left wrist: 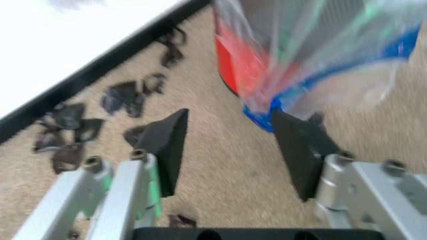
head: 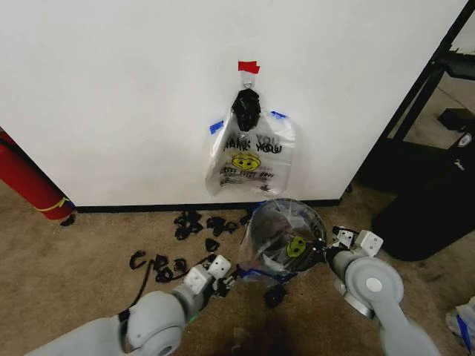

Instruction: Pick up the garbage bag from the wall and place it over the trash bin.

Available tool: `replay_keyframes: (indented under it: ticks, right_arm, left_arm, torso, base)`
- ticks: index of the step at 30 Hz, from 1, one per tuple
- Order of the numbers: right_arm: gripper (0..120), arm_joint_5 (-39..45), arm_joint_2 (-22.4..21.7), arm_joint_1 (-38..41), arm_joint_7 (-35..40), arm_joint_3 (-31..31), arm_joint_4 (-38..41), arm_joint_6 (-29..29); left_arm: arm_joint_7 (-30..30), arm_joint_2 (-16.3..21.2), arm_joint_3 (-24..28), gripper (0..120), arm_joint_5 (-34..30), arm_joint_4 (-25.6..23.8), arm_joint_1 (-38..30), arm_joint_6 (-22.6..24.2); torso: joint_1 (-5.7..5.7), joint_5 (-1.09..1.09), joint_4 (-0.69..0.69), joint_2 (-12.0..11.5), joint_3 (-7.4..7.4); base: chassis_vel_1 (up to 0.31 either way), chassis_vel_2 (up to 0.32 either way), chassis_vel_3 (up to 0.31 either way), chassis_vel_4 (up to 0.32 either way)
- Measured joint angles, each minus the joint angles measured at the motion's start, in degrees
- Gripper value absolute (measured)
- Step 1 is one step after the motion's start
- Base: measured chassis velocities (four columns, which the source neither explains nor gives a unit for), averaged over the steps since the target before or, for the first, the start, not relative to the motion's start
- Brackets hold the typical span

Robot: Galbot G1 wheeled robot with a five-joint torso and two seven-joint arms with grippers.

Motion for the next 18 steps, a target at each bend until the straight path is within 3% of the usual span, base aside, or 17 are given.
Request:
replay_keyframes:
  ticks: [3, 5, 6, 7, 10, 12, 18]
  right_arm:
    - [0, 0.11, 0.08, 0.04, -0.75, 0.2, 0.03, 0.28]
    - [0, 0.39, 0.18, -0.43, -1.98, 0.57, 0.29, 0.73]
    - [0, 0.32, 0.23, -1.1, -3.47, 1.05, 0.31, 1.48]
    - [0, 0.32, 0.23, -1.1, -3.47, 1.05, 0.31, 1.48]
    - [0, -0.09, 0.14, -4.07, -11.37, 3.38, -0.84, 4.29]
    - [0, -0.1, -0.02, -5.8, -16.46, 4.74, -1.73, 5.82]
    - [0, -1.05, -0.16, -8.25, -24.47, 6.3, -2.2, 8.3]
  left_arm:
    - [-0.12, -0.17, -3.81, 64, -2.51, -0.72, 1.68, -1.87]
    - [-0.92, -1.46, -7.07, 73, -7.12, -0.88, 2.3, -3.31]
    - [-2.35, -3.21, -9.31, 79, -13.1, -0.77, 1.88, -4.38]
    - [-2.35, -3.21, -9.31, 79, -13.1, -0.77, 1.88, -4.38]
    - [-9.28, -8.88, -13.83, 92, -32.83, 0.86, -1.27, -6.99]
    - [-11.94, -11.27, -15.4, 98, -40.19, 2.15, -3.07, -8.75]
    - [-12.27, -13.62, -16.88, 100, -47.01, 2.51, -4.35, -11.16]
  torso:
    - [0.0, 0.0, 0.0, 0.0, 0.0]
    - [0.0, 0.0, 0.01, 0.0, 0.0]
    - [0.0, -0.01, 0.0, 0.0, 0.0]
    - [0.0, -0.01, 0.0, 0.0, 0.0]
    - [0.0, -0.01, -0.03, 0.0, 0.0]
    - [0.0, 0.01, -0.04, 0.0, 0.0]
    - [0.0, 0.01, -0.02, 0.0, 0.0]
  base:
    - [0.0, 0.0, 0.0, 0.0]
    - [0.0, 0.0, 0.0, 0.0]
    - [0.0, 0.0, 0.0, 0.0]
    - [0.0, 0.0, 0.0, 0.0]
    - [0.0, 0.0, 0.0, 0.0]
    - [0.0, 0.0, 0.0, 0.0]
    - [0.0, 0.0, 0.0, 0.0]
